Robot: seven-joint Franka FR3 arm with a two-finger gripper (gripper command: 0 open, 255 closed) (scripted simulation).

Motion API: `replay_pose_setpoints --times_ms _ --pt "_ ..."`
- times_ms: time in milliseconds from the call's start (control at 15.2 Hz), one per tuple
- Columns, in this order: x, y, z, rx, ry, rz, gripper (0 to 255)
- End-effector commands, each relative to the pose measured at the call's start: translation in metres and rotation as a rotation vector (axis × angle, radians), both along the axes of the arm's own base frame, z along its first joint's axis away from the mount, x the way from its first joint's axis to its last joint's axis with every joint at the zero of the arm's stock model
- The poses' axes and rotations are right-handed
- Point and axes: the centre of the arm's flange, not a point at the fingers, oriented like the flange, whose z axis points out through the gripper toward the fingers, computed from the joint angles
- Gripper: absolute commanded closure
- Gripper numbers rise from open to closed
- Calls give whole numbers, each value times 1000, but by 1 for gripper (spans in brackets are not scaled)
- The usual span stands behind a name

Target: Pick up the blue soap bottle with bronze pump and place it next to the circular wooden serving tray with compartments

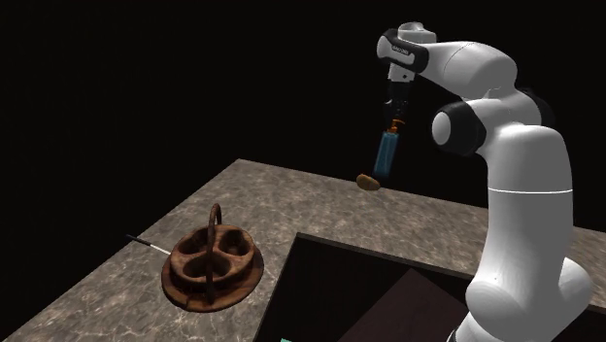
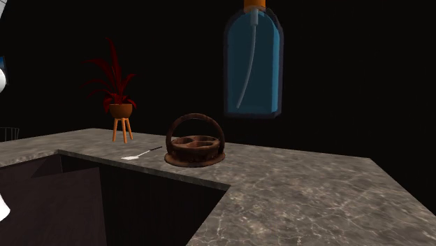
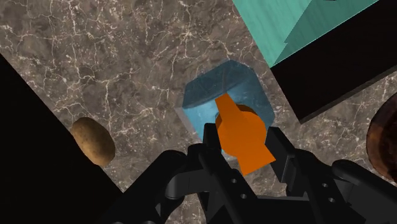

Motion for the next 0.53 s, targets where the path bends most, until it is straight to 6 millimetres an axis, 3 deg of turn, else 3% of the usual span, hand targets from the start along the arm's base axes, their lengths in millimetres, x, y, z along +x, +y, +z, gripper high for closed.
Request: replay_pose_setpoints --times_ms 0,66,462 --pt "0 0 10 0 0 0 255" --pt "0 0 15 0 0 0 255" --pt "-6 79 15 0 0 0 255"
